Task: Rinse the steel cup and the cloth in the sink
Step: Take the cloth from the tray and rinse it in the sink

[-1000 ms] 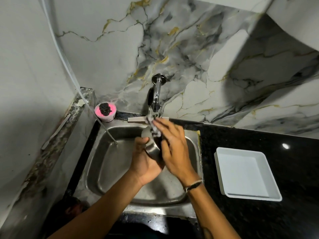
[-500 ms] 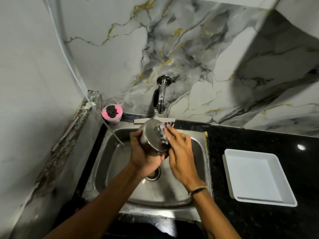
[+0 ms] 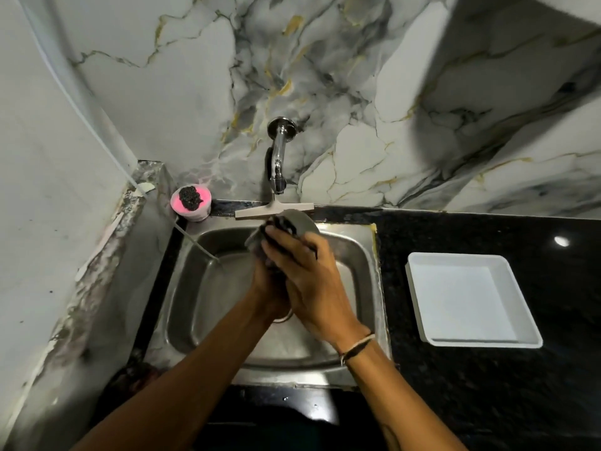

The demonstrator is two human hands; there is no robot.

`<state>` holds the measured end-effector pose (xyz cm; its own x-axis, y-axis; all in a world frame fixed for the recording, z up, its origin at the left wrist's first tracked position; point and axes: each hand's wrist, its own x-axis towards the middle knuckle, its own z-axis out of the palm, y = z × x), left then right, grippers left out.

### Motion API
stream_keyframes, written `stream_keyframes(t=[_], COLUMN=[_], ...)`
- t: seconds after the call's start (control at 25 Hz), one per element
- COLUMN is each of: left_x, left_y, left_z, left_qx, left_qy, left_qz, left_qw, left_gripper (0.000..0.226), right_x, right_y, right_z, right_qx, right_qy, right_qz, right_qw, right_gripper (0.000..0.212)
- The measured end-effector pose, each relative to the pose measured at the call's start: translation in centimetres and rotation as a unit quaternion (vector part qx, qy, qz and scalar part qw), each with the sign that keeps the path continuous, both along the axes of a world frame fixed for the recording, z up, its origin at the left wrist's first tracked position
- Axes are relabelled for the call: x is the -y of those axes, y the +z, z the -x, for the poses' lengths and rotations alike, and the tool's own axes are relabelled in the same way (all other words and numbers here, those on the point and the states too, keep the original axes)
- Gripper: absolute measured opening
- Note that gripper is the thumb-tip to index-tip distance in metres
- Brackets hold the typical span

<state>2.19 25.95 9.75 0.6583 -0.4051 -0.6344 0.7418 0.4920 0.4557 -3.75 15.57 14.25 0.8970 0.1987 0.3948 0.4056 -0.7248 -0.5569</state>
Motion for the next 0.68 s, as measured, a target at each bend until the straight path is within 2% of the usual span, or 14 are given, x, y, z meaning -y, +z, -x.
stream_keyframes(t=[0.08,0.16,0.24,0.28,0.32,0.36,0.44,0.48,0.56,0.68], left_x=[0.7,3.0,6.1,7.6,9.4,11.9,17.0,19.5,24.1,29.4], left_y=[0.8,0.6,0.0,-0.6,-1.4,-2.2,-3.7,-4.4,-5.9,-8.1], left_z=[-0.4,-0.5,0.1,0.6,1.0,1.5,2.6,3.2,4.0,4.6], left_qx=[0.06,0.105,0.191,0.241,0.292,0.332,0.403,0.43,0.471,0.484], left_qy=[0.004,0.016,-0.037,-0.076,-0.11,-0.149,-0.232,-0.259,-0.309,-0.356], left_qz=[-0.022,-0.015,-0.093,-0.152,-0.22,-0.301,-0.437,-0.463,-0.468,-0.472], left_qw=[0.998,0.994,0.976,0.956,0.924,0.881,0.77,0.731,0.681,0.645], left_gripper=[0.046,0.057,0.057,0.057,0.07,0.093,0.129,0.135,0.135,0.132], right_x=[3.4,9.2,14.8,17.0,19.0,21.5,26.5,28.8,32.8,37.5], right_y=[-2.7,-5.5,-7.6,-8.4,-9.0,-9.6,-10.3,-10.6,-11.4,-12.6], right_z=[2.6,3.7,4.4,4.6,4.8,5.0,5.6,6.1,7.2,8.6], right_qx=[-0.013,-0.084,-0.174,-0.198,-0.209,-0.213,-0.209,-0.212,-0.223,-0.242], right_qy=[-0.009,-0.124,-0.221,-0.25,-0.268,-0.285,-0.326,-0.35,-0.39,-0.413], right_qz=[0.0,-0.04,-0.059,-0.062,-0.068,-0.072,-0.066,-0.062,-0.05,-0.027], right_qw=[1.0,0.988,0.958,0.946,0.938,0.932,0.92,0.911,0.892,0.878], right_gripper=[0.066,0.072,0.073,0.072,0.071,0.071,0.07,0.071,0.072,0.07])
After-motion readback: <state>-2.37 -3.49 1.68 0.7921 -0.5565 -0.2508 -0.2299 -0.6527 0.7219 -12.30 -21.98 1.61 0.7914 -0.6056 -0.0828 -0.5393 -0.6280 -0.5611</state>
